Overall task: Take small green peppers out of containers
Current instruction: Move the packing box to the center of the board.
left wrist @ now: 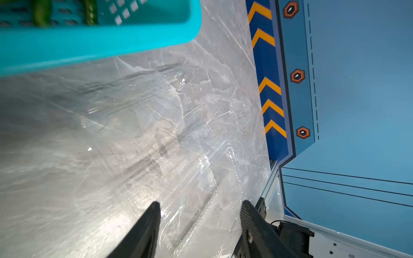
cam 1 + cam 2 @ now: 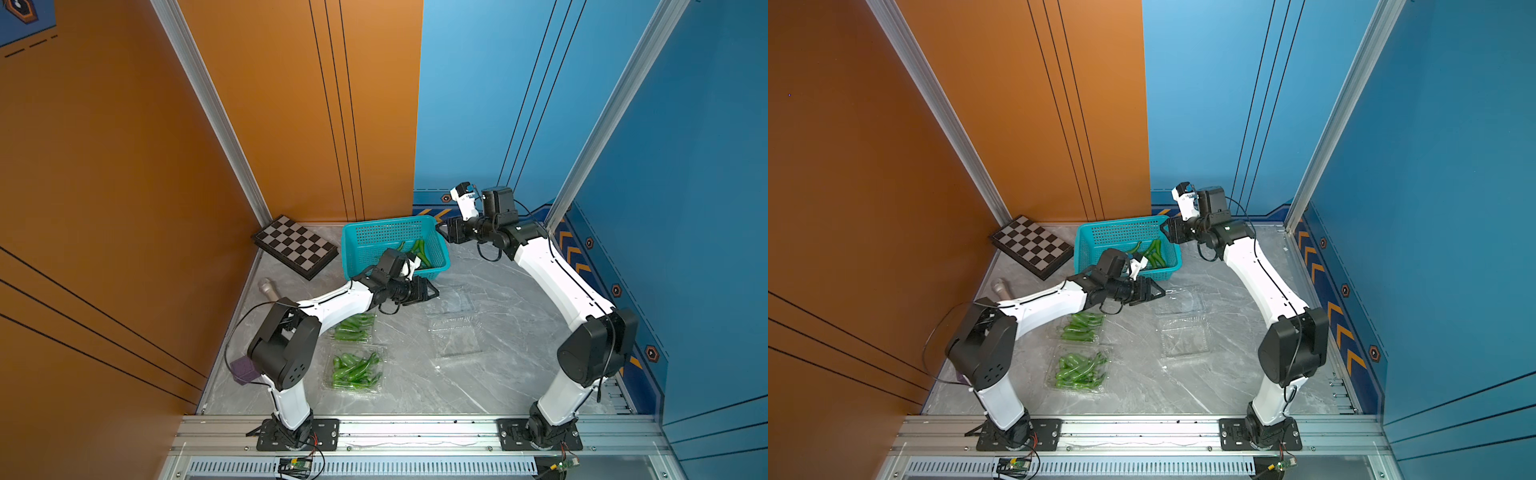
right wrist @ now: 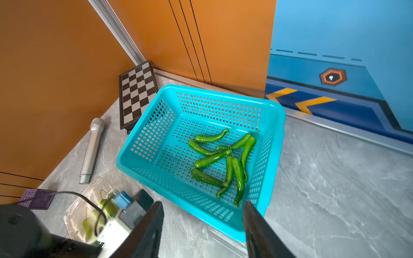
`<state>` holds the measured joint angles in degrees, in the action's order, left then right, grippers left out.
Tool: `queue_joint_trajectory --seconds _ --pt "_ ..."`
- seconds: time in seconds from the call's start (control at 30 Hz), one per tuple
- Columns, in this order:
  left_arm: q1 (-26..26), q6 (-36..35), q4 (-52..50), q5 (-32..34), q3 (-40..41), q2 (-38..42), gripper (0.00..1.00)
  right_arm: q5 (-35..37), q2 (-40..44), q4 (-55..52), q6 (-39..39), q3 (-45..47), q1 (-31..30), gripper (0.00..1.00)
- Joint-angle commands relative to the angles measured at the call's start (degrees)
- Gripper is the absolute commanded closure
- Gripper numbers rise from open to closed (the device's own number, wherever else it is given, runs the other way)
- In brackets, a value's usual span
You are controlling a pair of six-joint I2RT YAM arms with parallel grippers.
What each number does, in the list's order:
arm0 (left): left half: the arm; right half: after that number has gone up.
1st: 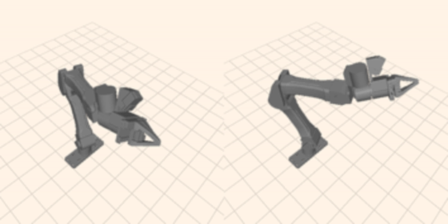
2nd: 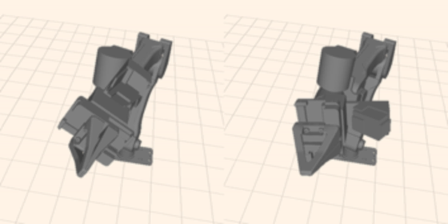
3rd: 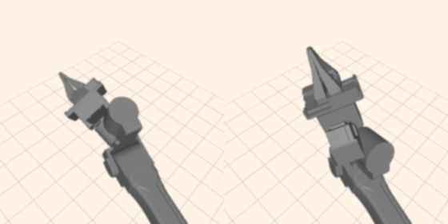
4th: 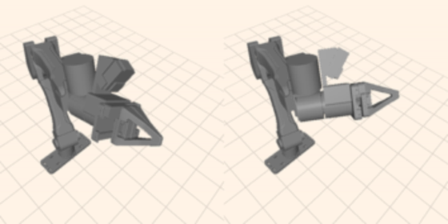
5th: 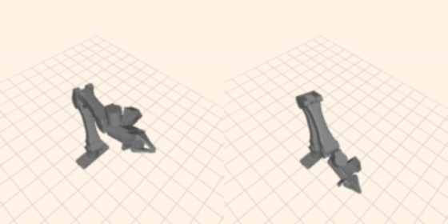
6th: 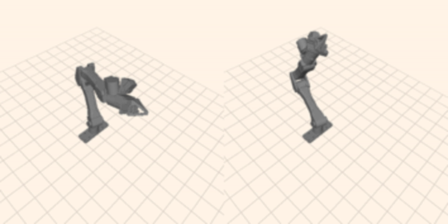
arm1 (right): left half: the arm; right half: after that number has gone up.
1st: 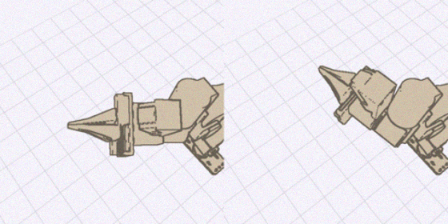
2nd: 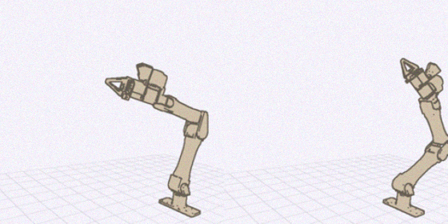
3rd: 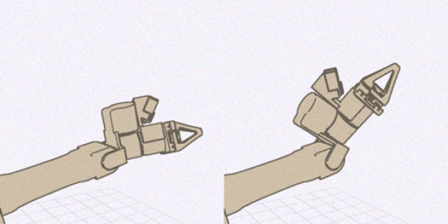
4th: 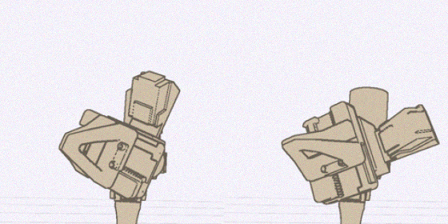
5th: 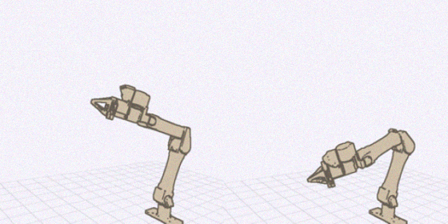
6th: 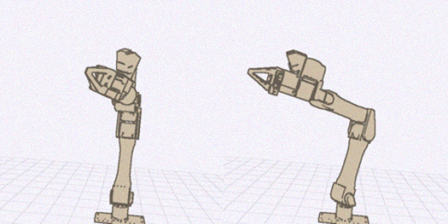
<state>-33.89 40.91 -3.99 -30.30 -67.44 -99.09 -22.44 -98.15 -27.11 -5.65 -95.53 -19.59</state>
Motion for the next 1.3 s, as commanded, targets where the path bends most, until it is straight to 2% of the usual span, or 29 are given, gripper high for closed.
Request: queue_joint_trajectory --seconds 0.0,0.17,0.3,0.5,0.6,0.7,0.83,1.03,1.27 --pt "3.12 -2.86 -6.23 3.37 3.96 6.05 0.4 1.86 2.89 0.66 -2.96 6.71 -2.09 0.41" --pt "10.01 -4.34 -18.74 7.4 10.54 16.9 0.4 3.68 8.39 0.57 -4.31 14.94 -8.89 0.4" --pt "16.34 -3.12 -24.05 9.11 15.81 25.94 0.39 5.91 10.1 -0.3 -6.19 19.38 -15.36 0.39" --pt "27.13 -1.67 -33.4 10.79 22.07 38.95 0.37 8.51 8.02 -0.13 -9.73 22.09 -24.1 0.38" --pt "32.19 -2.5 -37.5 10.64 23.66 43.0 0.37 8.87 6.57 0.1 -9.77 21.43 -26.26 0.38" --pt "36.4 -3.86 -40.55 9.73 24.0 45.17 0.37 8.65 4.74 0.64 -10.27 20.32 -26.86 0.38" --pt "42.55 -4.98 -40.39 4.96 27.36 44.96 0.37 8.02 2.58 1.16 -10.71 18.7 -26.81 0.37" --pt "45.39 -5.39 -38.5 1.98 27.9 43.77 0.38 6.75 0.44 2.15 -12.1 17.26 -25.97 0.37" --pt "46.18 -4.07 -34.99 2.13 30.55 42.33 0.39 5.35 0.84 3.1 -12.65 18.19 -24.48 0.36"
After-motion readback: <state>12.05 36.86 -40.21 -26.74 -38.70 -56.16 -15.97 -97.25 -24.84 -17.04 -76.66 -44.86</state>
